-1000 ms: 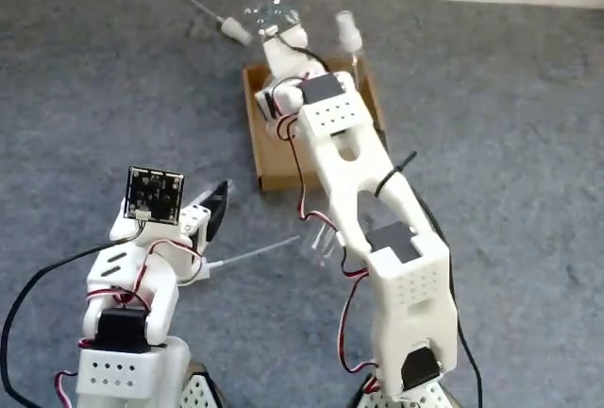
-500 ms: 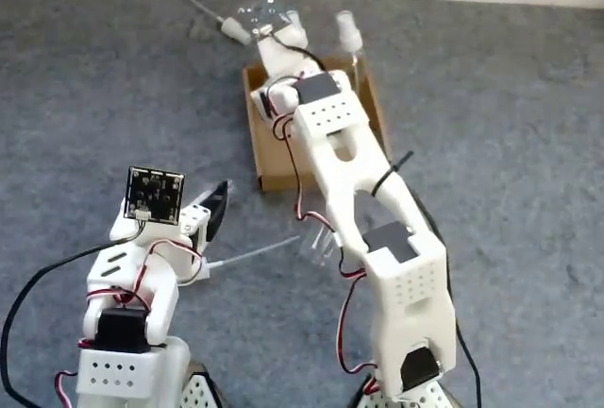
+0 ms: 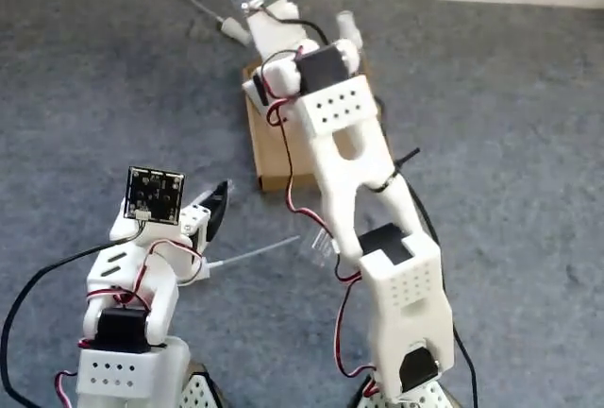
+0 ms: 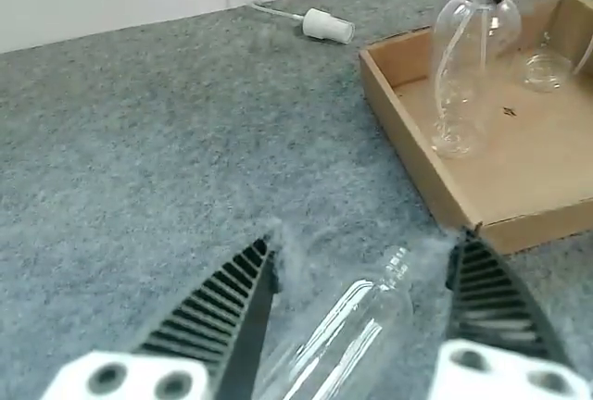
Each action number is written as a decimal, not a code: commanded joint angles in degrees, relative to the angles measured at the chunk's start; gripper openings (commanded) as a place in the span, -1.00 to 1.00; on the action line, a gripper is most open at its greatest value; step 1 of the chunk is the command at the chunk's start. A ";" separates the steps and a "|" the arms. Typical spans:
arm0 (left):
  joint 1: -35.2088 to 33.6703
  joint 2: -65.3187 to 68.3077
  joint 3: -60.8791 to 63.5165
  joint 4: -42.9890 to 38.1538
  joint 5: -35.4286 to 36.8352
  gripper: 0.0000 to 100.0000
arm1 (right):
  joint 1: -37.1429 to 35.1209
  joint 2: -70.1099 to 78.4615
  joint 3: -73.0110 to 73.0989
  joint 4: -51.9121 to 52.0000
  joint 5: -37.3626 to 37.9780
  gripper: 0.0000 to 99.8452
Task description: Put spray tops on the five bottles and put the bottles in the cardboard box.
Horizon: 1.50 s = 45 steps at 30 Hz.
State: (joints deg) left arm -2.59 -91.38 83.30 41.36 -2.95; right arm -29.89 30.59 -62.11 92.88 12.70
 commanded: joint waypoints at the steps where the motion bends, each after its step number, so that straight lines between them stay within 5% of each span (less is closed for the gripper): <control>1: -1.01 -0.48 -0.13 -1.32 -0.62 -0.54 | 2.24 -1.63 -12.35 8.75 0.18 -0.93; 6: -1.10 -0.57 -1.10 -1.67 -0.70 -0.54 | 9.98 -5.41 -19.30 8.48 0.18 -0.99; 10: -6.11 -0.57 -1.63 -1.67 -0.70 -0.54 | 15.96 -14.37 -8.31 8.66 0.44 -0.99; 17: -10.86 -0.57 -1.54 -7.21 -0.53 -0.54 | 22.81 -40.48 35.56 5.76 0.70 -0.99; 28: -12.97 -0.57 -1.19 -10.37 -0.26 -0.54 | 25.71 -77.67 116.53 -29.49 9.32 -0.99; 45: -14.11 -0.57 -1.27 -5.45 -0.26 -0.55 | 25.45 -80.92 125.32 -35.65 9.49 -0.99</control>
State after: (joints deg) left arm -15.25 -91.38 83.30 35.47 -2.95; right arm -4.92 -48.79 63.60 58.24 21.85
